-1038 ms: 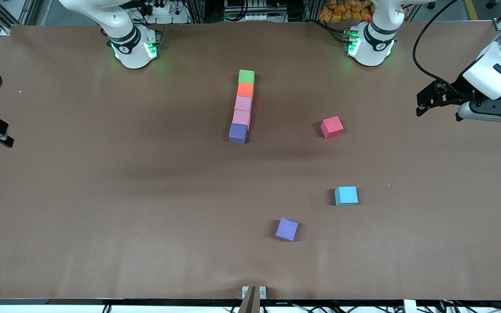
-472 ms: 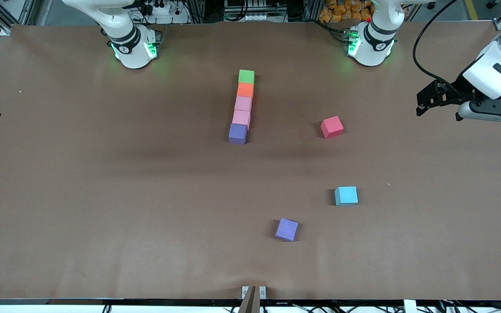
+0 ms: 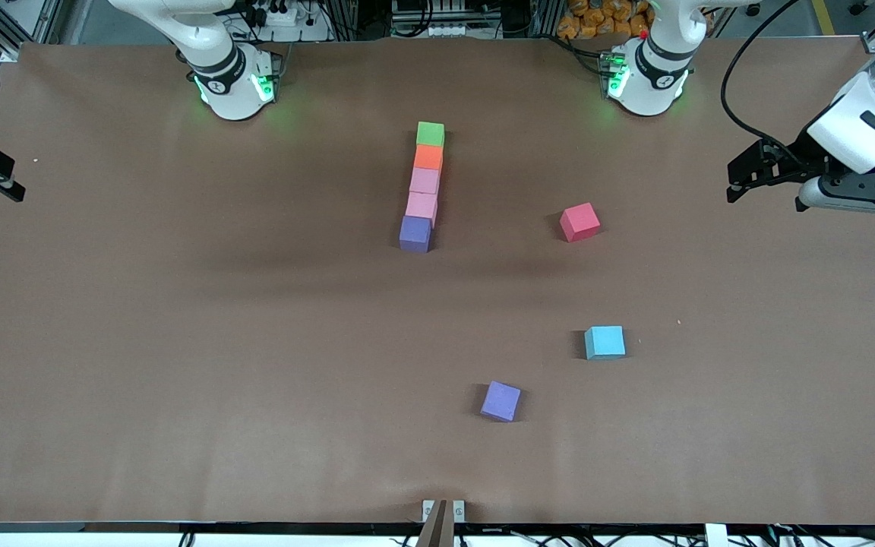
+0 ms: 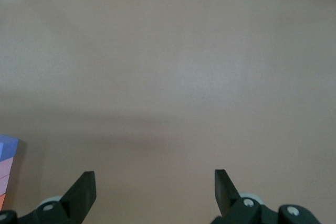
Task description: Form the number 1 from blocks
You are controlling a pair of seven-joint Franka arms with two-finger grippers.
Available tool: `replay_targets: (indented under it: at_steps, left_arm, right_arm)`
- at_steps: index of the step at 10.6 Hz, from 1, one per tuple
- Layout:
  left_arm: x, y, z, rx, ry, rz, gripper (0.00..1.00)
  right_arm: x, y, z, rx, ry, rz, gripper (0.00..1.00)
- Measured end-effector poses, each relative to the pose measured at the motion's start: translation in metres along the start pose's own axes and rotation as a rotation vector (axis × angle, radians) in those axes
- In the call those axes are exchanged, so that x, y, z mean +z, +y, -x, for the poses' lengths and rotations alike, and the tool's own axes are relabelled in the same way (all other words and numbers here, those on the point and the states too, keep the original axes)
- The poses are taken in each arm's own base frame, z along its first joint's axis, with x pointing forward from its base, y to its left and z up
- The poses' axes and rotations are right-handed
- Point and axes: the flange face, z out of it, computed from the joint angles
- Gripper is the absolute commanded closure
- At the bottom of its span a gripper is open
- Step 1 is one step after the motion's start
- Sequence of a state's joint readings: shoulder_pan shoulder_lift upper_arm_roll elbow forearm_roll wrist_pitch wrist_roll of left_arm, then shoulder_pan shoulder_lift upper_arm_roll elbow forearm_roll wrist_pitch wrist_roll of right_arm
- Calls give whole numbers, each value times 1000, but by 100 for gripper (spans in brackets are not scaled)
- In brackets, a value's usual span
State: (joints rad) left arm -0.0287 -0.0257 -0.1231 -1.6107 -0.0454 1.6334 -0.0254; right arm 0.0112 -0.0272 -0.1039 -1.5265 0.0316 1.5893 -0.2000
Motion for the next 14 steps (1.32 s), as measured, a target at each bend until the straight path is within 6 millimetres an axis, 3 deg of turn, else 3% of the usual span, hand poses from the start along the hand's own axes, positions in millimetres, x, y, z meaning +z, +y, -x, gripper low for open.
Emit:
replay_targets:
  at_steps: [14]
  left_arm:
    - [1, 0, 0, 2, -1, 0, 0]
  right_arm:
    - [20, -17, 14, 46, -109, -10, 0]
